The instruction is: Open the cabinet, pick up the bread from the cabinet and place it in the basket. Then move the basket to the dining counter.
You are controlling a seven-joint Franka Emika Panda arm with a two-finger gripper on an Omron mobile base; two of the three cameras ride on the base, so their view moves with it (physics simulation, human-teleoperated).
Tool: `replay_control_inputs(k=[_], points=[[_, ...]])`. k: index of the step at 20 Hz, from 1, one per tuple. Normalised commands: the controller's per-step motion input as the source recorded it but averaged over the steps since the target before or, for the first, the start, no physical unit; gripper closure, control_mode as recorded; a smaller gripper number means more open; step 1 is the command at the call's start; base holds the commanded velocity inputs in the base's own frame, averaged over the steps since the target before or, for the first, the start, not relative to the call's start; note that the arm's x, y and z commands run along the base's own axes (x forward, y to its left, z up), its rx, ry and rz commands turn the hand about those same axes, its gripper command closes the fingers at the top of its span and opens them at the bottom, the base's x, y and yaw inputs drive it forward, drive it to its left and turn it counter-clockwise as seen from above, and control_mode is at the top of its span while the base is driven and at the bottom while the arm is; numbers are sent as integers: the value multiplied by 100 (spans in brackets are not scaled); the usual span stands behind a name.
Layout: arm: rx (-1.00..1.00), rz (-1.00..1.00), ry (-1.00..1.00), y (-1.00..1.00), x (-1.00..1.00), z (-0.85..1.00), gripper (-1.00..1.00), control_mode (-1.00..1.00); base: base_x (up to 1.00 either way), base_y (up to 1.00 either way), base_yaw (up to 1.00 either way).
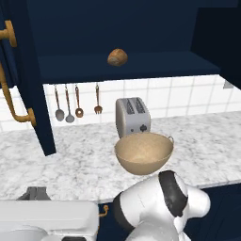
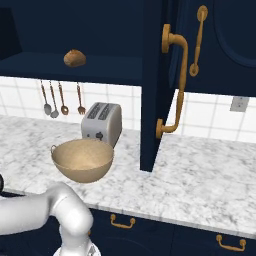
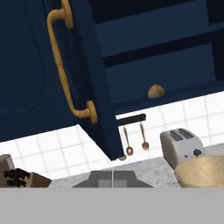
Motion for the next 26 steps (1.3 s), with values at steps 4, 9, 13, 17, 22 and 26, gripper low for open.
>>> replay_control_inputs(k=[4,9,13,17,22,26], points=[[49,1,-7,-100,-73,-69,100,-100,0,0,0],[49,11,-12,-100,-47,-100,100,-100,0,0,0],[51,10,-7,-100,-66,-99,100,-100,0,0,0],[55,9,18,-100,93,-95,100,-100,0,0,0],[46,30,1,-86,100,-37,100,-100,0,0,0],[28,34,1,-89,100,-16,100,-100,0,0,0]])
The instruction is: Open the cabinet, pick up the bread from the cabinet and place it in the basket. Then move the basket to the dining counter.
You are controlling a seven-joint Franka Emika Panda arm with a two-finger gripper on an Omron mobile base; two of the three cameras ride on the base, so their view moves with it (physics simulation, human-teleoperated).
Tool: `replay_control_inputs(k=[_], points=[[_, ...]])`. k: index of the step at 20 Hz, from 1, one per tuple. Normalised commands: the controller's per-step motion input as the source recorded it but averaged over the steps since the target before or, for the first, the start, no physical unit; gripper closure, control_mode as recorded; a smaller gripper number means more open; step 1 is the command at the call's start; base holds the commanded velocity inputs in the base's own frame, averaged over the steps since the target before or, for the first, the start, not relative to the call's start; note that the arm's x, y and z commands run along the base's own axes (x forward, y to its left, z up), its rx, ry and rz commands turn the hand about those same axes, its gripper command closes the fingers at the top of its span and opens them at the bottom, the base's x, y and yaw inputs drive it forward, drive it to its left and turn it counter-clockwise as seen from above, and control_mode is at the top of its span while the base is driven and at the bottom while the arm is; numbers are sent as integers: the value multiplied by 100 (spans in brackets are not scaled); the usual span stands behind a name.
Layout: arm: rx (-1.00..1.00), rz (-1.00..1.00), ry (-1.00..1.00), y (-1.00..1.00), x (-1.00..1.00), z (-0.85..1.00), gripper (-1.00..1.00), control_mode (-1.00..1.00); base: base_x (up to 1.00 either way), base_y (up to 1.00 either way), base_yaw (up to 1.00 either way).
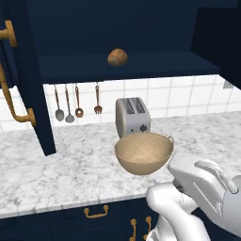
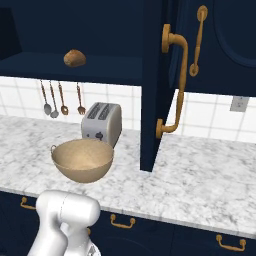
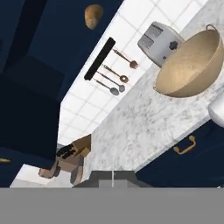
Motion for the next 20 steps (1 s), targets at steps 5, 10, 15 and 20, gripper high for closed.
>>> replay_control_inputs(k=[5,10,15,20], points=[[14,28,0,-73,98,-15,100,-100,0,0,0],[-18,2,10,-3,100,-52,100,-100,0,0,0],[-30,0,-12,49,89,-70,100,-100,0,0,0],[-15,0,-27,-12,28,0,100,-100,0,0,0]])
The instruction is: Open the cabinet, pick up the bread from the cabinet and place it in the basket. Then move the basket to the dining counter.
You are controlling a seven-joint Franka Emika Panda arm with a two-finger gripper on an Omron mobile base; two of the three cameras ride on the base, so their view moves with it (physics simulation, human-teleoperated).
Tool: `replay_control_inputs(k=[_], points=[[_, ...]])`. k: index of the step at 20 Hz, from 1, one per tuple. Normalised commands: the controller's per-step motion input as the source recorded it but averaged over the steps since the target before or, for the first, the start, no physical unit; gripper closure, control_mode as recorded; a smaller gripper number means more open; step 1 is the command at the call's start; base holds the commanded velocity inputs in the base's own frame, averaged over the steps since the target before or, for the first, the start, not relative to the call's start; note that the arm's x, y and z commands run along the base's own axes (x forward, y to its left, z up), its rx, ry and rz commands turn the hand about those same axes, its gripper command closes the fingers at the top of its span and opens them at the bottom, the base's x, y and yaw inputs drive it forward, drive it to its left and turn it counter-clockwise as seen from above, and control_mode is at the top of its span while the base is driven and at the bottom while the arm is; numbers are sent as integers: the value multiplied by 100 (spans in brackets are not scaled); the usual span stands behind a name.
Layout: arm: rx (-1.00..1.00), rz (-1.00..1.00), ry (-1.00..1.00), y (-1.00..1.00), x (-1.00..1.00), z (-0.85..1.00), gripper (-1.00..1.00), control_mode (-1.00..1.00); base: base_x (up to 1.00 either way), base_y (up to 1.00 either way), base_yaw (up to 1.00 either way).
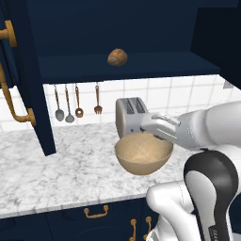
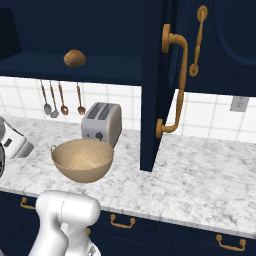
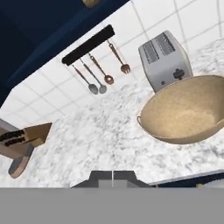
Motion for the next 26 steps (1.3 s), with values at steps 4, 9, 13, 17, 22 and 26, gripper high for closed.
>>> replay_control_inputs(k=[4,9,13,17,22,26], points=[[-18,0,-23,-1,59,0,100,-100,0,0,0],[-22,0,-14,-7,27,9,-100,-100,0,0,0],[-13,0,-3,-3,12,36,-100,-100,0,0,0],[0,0,0,-1,6,51,-100,-100,0,0,0],[0,0,-5,-1,18,34,-100,-100,0,0,0],[-2,-1,-6,0,59,23,-100,-100,0,0,0]])
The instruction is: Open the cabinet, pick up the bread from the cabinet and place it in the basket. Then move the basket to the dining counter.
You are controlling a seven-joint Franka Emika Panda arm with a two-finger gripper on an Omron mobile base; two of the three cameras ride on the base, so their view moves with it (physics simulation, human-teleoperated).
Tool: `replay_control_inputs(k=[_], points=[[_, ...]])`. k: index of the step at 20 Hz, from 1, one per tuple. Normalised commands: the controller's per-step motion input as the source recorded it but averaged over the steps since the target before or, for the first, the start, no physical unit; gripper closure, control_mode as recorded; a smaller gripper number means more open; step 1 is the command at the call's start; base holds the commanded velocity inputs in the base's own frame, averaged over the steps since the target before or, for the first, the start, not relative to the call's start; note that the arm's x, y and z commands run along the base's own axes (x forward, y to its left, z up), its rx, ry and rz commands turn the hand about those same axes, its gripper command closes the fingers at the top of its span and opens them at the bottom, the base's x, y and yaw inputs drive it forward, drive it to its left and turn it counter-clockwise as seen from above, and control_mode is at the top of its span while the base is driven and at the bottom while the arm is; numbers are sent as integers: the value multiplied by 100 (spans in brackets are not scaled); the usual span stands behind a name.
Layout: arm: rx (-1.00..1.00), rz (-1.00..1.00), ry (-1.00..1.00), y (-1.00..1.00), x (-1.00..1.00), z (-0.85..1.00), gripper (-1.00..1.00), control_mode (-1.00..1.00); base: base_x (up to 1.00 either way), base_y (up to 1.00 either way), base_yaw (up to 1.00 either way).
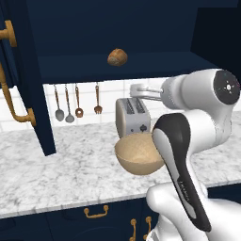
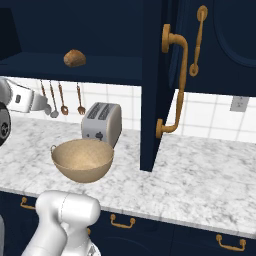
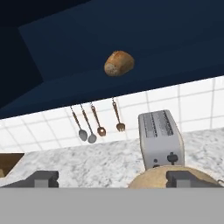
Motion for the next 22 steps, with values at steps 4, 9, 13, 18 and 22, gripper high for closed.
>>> replay_control_inputs(k=[4,9,13,18,22], points=[[-6,-2,-1,-12,60,21,-100,-100,0,0,0],[-3,-3,-1,0,38,30,-100,-100,0,0,0],[-6,-2,-1,8,47,28,-100,-100,0,0,0],[-4,-3,1,16,41,29,-100,-100,0,0,0],[0,0,8,5,43,2,-100,-100,0,0,0]])
